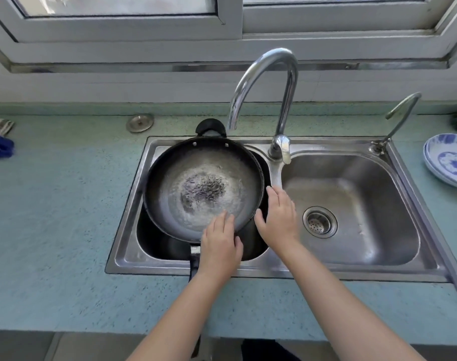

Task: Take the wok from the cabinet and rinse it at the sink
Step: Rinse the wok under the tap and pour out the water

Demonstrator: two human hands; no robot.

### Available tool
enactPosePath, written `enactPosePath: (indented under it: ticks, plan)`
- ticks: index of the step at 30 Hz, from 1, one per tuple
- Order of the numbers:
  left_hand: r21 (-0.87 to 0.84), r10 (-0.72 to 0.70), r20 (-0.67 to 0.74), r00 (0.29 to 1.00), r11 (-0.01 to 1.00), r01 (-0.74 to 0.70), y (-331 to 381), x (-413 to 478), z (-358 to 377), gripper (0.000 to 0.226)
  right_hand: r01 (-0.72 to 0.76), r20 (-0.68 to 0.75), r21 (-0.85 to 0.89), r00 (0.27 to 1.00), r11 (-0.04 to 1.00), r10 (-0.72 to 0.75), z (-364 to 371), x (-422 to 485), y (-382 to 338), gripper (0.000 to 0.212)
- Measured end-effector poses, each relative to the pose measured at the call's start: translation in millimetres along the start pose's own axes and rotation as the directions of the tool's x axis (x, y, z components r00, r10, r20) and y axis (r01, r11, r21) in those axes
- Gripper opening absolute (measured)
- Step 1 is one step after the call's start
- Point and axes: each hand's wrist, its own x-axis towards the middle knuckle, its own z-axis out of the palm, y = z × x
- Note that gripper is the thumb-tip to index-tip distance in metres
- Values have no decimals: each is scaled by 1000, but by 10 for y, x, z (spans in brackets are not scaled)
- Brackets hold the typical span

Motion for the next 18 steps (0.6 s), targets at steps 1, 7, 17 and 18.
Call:
enactPosePath:
  ticks: [1, 7, 17, 18]
  plan:
    - [-3, -3, 5, 1000, 1000, 3, -40, -62, -43, 51, -1, 1, 18, 1000, 1000, 1, 7, -88, -60, 56]
    - [-4, -74, 21, 997, 997, 74, -330, -451, -214, 54, -13, 66, 28, 998, 1000, 11, 106, -573, -399, 56]
    - [-167, -173, 130, 976, 967, 194, -602, -1070, -306, 58, -49, 199, 25, 979, 998, 43, 314, -1293, -742, 54]
    - [-220, -205, 157, 966, 946, 236, -608, -1127, -304, 59, -59, 220, 36, 974, 998, 50, 333, -1353, -767, 52]
